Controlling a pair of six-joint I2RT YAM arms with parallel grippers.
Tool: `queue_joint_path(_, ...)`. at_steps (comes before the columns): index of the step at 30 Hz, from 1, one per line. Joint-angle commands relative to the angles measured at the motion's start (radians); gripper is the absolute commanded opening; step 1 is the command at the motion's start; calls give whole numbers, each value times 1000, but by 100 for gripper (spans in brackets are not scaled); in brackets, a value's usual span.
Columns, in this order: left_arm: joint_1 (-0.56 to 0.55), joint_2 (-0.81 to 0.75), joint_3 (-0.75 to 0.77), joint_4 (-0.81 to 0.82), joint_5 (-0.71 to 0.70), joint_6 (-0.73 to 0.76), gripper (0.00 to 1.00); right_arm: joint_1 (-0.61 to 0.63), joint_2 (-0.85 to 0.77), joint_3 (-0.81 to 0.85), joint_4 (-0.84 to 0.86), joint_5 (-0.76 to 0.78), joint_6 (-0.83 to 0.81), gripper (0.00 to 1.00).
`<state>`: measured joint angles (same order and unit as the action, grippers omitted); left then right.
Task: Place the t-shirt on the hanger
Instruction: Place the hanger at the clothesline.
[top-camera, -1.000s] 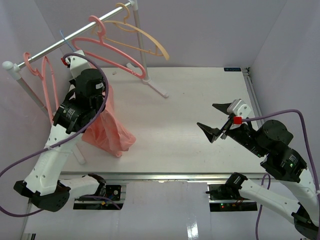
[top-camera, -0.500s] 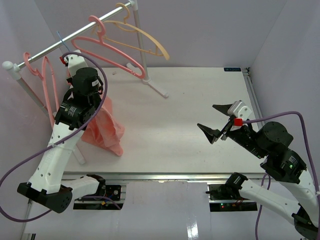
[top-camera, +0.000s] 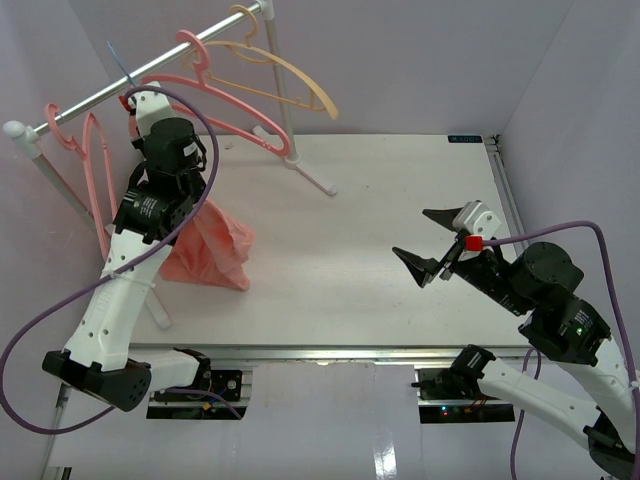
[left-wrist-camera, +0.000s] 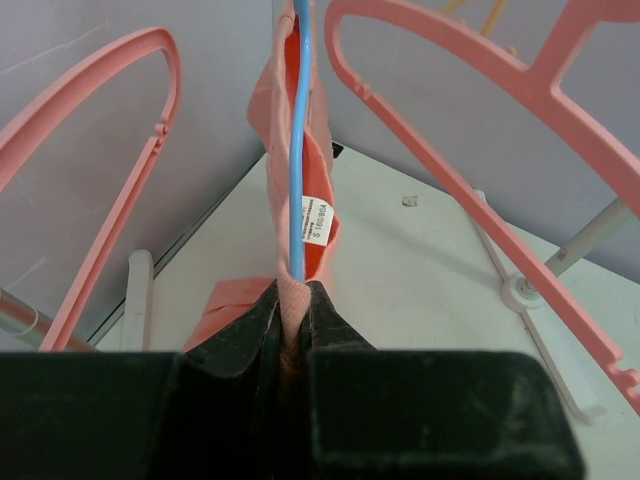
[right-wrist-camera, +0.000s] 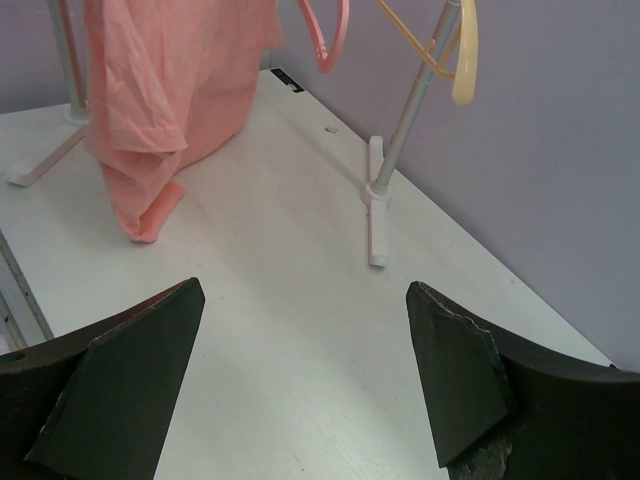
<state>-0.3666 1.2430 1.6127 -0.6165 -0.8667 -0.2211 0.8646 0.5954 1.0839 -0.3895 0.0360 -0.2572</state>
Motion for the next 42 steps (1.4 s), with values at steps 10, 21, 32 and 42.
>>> queue_joint_path(10, 37, -88, -141, 41, 16, -85, 0, 4, 11, 15, 37, -22, 15, 88)
queue_joint_path(21, 40, -114, -196, 68, 55, -96, 30, 5, 6, 8, 40, -25, 15, 89)
queue_joint_path(32, 40, -151, -29, -55, 371, -25, 86, 4, 23, 3, 41, -25, 33, 89)
queue_joint_path(42, 40, -129, -37, 23, 1164, -10, 79, 4, 104, -45, 69, 132, 210, 98)
